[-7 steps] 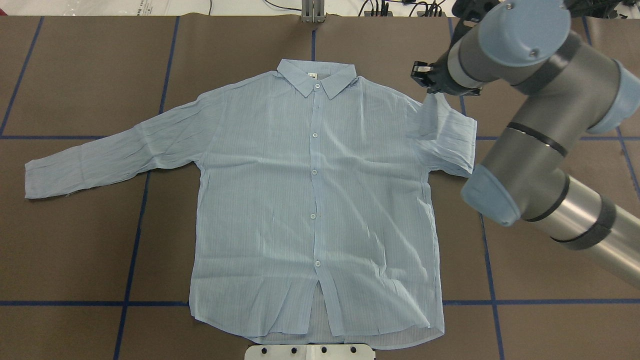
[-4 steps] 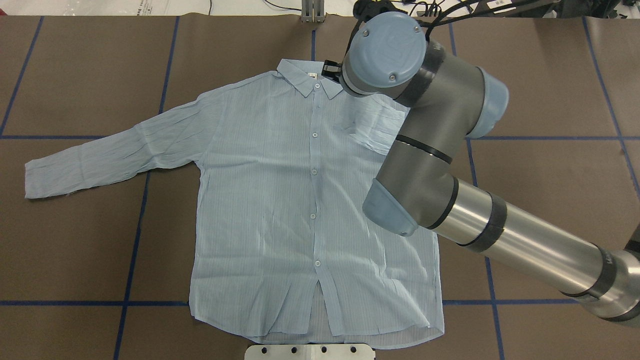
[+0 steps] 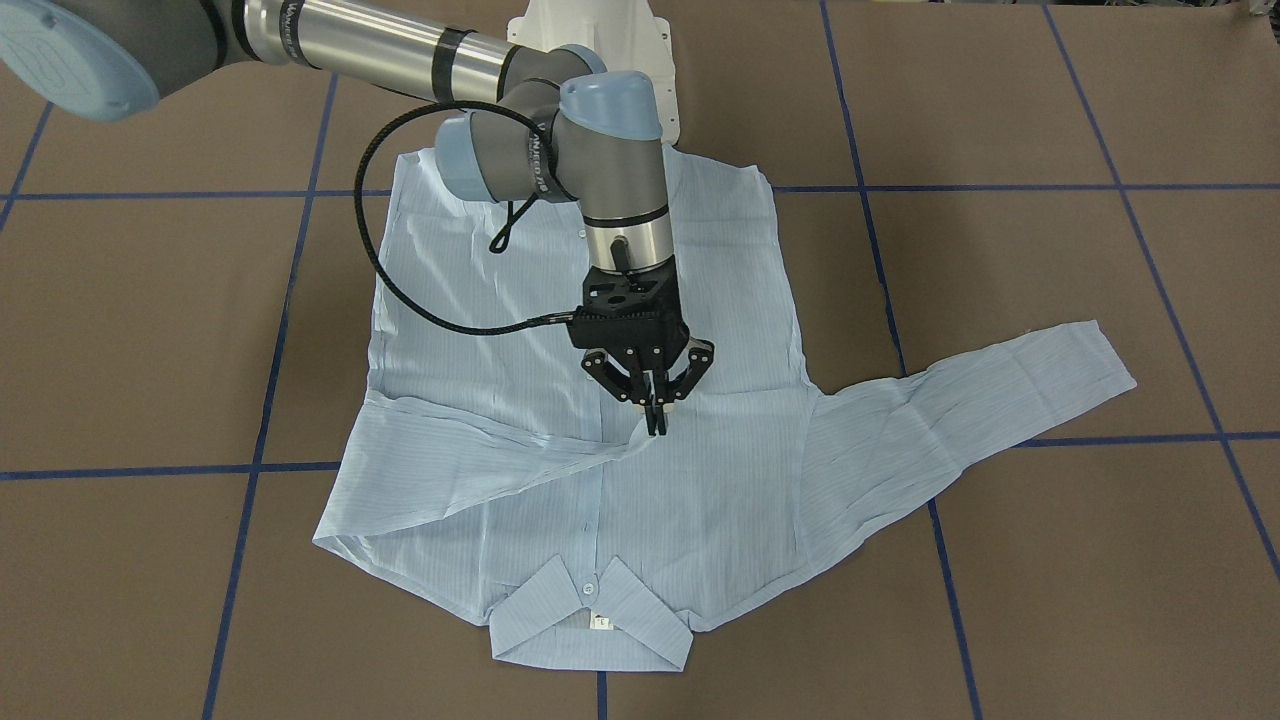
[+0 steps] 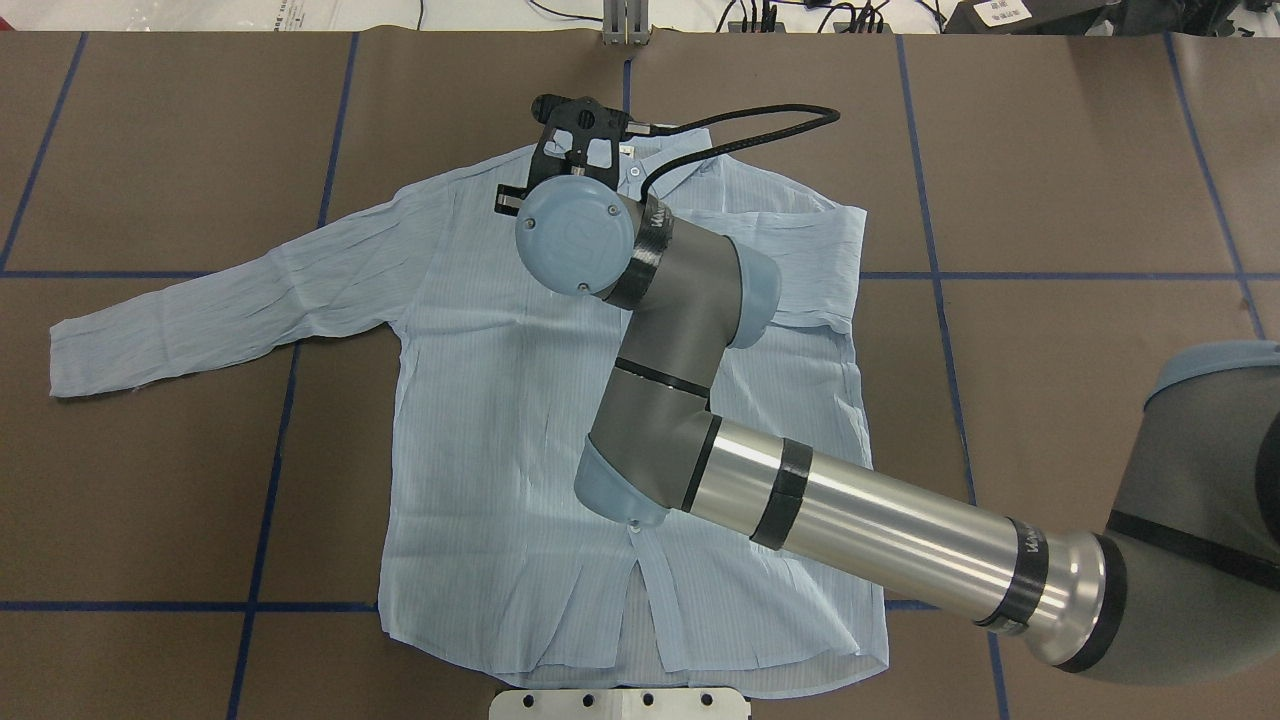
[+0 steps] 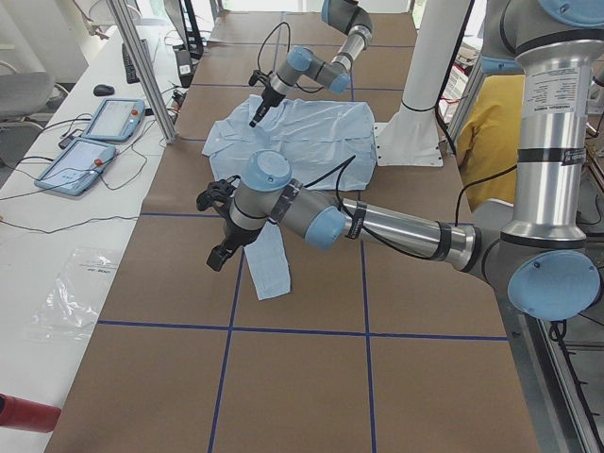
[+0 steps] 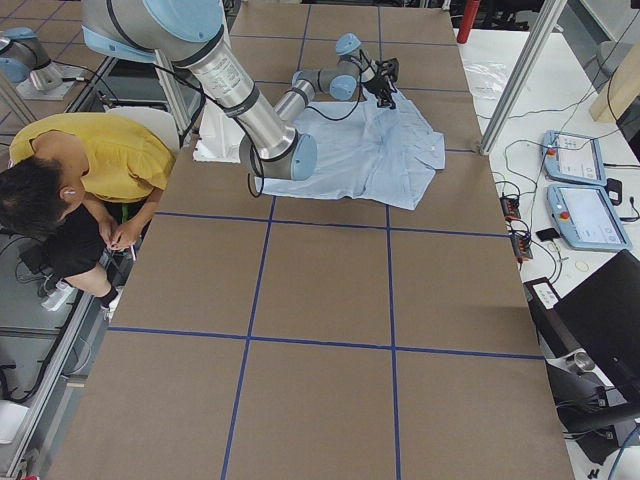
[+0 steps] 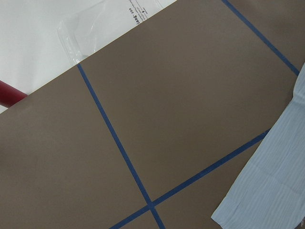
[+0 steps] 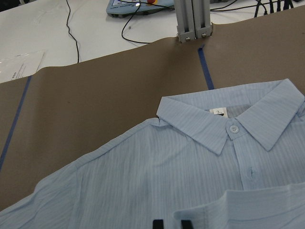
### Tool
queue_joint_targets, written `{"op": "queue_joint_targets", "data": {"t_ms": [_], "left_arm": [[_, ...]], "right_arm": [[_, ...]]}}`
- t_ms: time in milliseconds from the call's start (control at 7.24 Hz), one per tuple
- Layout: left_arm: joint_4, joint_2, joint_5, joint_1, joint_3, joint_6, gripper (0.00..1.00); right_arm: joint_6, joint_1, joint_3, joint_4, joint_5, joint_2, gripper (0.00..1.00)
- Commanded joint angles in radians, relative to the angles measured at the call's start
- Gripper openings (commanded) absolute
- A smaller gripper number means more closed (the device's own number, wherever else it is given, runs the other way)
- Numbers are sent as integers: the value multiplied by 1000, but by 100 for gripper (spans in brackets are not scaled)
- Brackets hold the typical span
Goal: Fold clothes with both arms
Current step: 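Carry the sleeve cuff with the right gripper across the shirt toward the collar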
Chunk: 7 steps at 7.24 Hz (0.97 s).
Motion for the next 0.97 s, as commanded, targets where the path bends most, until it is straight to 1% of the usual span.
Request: {"op": "queue_joint_targets", "data": {"t_ms": [0,276,415,553,691,829], "left_arm": [[0,-1,0,1,1,-1,100],[0,-9,-1,1,4,-3,100],[-21,-19,-3,3,10,-25,100],[-128,-21,-3,5,43,-79,100],[-261,-17,-5,18,132,-189,100],[-443,-4,-15,58,233,-285,100]], "right_arm": [[1,-31,-35,1,-30,55,100],[-1,-9,-35,-8,-5,81,100],[-2,50,-32,-87,101,82,100],[-28,127,-21,-177,242,74,100],[-95,209,43,-254,354,36,100],[-172,291,180,-326,462,-57,100]]}}
